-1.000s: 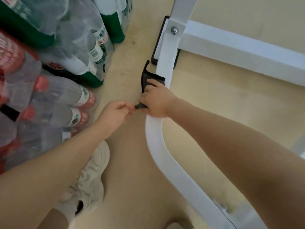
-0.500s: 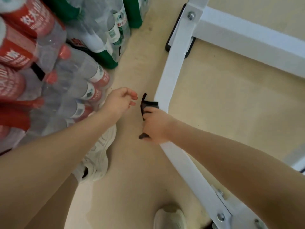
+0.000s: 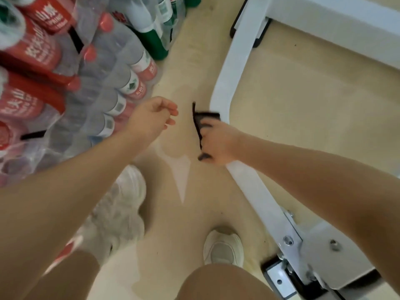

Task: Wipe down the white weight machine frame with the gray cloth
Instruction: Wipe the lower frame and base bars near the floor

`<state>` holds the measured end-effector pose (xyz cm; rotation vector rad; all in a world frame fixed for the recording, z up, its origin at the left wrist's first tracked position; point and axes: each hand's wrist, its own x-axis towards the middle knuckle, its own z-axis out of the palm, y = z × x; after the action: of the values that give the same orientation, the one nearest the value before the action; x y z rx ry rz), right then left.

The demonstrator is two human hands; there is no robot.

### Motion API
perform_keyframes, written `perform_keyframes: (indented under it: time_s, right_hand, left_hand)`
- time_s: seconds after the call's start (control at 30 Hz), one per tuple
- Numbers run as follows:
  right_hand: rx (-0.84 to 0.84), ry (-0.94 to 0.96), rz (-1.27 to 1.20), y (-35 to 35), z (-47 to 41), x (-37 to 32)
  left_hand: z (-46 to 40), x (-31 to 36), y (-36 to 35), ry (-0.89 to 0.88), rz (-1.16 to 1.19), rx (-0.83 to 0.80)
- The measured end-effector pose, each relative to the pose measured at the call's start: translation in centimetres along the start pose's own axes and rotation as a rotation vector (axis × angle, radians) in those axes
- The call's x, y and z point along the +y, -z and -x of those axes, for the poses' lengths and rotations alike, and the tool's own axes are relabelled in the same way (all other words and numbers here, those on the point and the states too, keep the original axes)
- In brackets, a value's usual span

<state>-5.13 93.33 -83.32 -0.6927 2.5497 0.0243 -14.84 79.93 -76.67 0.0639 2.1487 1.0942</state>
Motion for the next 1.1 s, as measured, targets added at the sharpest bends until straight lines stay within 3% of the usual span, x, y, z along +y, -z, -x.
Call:
perform_keyframes:
  time_s: [0.1,0.17,0.3,0.4,0.6,0.8,0.93,1.0,1.1]
  right_hand:
    - [-0.179,0.193,0.075,-1.7,3.1,-3.2]
    - [-0.184,0.21,0.097,-2.1,4.2,-2.8]
    - [-0.097,0.007,0.151,-2.3,4.3,-2.4]
    - [-0.148,-0.153,0.136,-2.5,5.0,-4.8]
    - [-0.237,-0.064,0.175,-5.2,13.3,-9.3]
    - [-0.433,0.063,0.267,-8.3,15.6,-11.7]
    - [-0.354,-0.239,0.183,-6.5,13.7,-12.4]
    - [-0.209,-0.404,0.219,-7.1,13.0,-13.2]
    - [-0.138,-0.54,0.162,-8.8,13.4,-15.4]
  left_hand:
    - [0.1,-0.2,0.0,0.056,0.037,0.033]
    - [0.2,-0.3,-0.6,0.065,0.03,-0.009]
    - [0.5,-1.4,-2.6,0.044,-0.015,-0.149]
    - [0.8,-2.3,-3.7,0.052,-0.036,-0.238]
    - [2.4,-4.8,-6.8,0.049,-0.151,-0.412]
    - [5.1,-6.7,-11.4,0.224,0.152,-0.409]
    - [5.7,-7.8,-12.7,0.283,0.286,-0.405]
    - [5.2,-8.1,-12.9,0.24,0.246,-0.383]
    - [4.5,-8.7,-13.0,0.184,0.139,-0.392]
